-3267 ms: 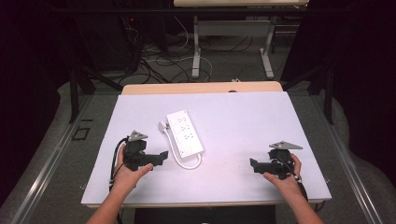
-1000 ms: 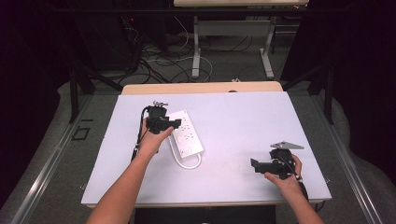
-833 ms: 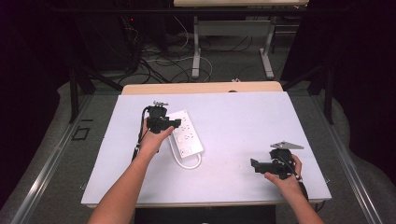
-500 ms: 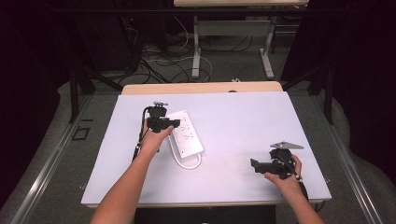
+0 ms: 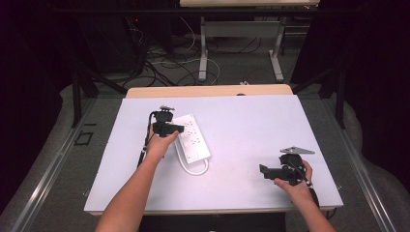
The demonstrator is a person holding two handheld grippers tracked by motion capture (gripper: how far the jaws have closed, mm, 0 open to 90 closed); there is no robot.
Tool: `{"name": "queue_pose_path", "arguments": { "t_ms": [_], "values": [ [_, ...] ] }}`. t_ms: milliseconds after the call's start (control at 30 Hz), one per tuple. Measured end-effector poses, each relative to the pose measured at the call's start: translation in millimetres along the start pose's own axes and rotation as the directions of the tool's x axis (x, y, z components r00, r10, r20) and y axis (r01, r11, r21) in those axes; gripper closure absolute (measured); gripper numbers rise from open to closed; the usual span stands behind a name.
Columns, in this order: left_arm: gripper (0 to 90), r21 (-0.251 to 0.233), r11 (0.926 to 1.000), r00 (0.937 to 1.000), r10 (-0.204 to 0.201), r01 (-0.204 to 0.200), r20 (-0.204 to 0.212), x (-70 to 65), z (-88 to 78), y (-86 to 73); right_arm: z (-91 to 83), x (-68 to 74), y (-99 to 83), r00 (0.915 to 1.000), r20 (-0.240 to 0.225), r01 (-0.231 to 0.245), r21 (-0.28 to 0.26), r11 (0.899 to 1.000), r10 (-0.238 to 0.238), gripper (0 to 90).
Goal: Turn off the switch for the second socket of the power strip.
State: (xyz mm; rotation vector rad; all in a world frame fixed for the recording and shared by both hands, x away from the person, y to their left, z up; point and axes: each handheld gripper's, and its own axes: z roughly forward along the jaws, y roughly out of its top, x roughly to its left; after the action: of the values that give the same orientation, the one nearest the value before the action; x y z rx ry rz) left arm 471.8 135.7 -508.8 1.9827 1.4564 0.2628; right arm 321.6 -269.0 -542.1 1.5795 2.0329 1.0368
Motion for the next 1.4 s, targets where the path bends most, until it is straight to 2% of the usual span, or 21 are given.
{"name": "queue_pose_path", "arguments": {
  "t_ms": [233,533,667,933,967,1400],
  "values": [
    [75.7,0.003,1.0000,0.9999,0.007,-0.007,-0.013,0.9,4.0,0.1,0.3,-0.1,-0.1,1.0000,-0.002,-0.003,0.001,1.000,0.003,0.0],
    [81.0,0.018,0.9997,0.9997,0.014,-0.013,-0.019,2.7,10.3,0.7,1.2,-0.1,-0.5,1.0000,-0.004,-0.008,0.004,1.000,0.008,0.0],
    [82.8,0.035,0.9991,0.9996,0.024,-0.024,-0.016,4.5,11.5,0.9,1.2,-0.8,-0.5,0.9999,-0.008,-0.009,0.004,1.000,0.009,0.0],
    [83.5,0.038,0.9991,0.9998,0.020,-0.020,-0.009,4.5,15.5,0.1,1.4,-0.7,-0.7,0.9999,-0.009,-0.012,0.007,1.000,0.012,0.0],
    [83.7,0.048,0.9982,0.9993,0.035,-0.035,-0.008,5.1,15.5,0.3,1.3,-0.7,-0.7,0.9999,-0.009,-0.012,0.008,1.000,0.012,0.0],
    [88.3,0.042,0.9981,0.9988,0.046,-0.045,-0.018,3.7,15.7,-0.3,1.6,-0.7,-0.5,0.9999,-0.008,-0.007,0.006,1.000,0.007,0.0]
  ]
}}
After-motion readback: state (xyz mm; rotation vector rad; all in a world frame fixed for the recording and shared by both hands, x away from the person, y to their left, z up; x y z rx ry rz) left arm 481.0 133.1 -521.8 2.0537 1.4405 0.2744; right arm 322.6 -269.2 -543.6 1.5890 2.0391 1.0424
